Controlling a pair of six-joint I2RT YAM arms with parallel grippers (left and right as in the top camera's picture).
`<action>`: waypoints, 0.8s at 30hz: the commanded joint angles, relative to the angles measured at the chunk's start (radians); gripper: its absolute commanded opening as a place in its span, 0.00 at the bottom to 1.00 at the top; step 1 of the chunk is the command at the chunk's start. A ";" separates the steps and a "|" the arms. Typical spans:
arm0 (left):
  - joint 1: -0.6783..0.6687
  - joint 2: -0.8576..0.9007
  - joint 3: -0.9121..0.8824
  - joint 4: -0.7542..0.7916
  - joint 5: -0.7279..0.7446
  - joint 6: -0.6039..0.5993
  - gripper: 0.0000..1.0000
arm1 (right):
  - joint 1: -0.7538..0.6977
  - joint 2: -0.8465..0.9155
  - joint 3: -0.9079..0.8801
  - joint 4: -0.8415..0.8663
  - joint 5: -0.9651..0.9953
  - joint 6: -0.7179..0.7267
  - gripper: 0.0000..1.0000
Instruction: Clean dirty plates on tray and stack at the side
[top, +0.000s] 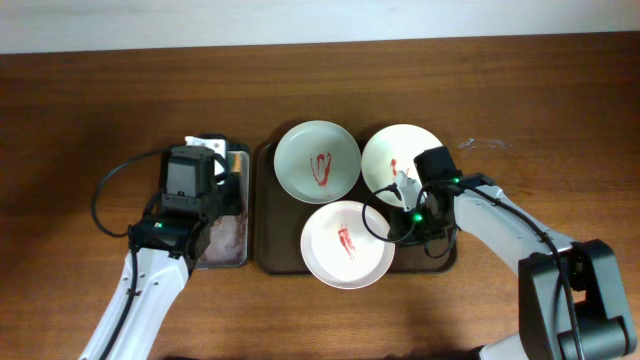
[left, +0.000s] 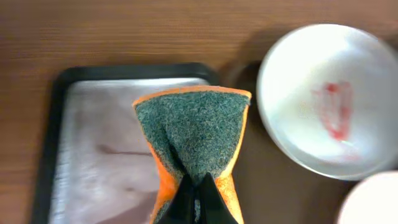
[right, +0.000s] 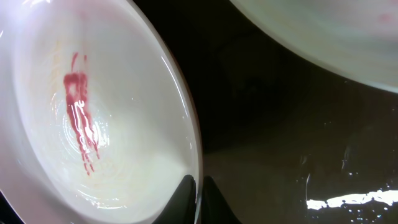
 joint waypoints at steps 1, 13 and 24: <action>-0.062 0.035 0.021 0.006 0.246 -0.063 0.00 | 0.006 0.009 0.011 0.002 0.012 -0.006 0.07; -0.454 0.365 0.021 0.261 0.446 -0.461 0.00 | 0.006 0.009 0.011 0.002 0.013 -0.006 0.07; -0.439 0.436 0.026 0.185 0.060 -0.444 0.00 | 0.005 0.009 0.011 -0.001 0.012 -0.006 0.07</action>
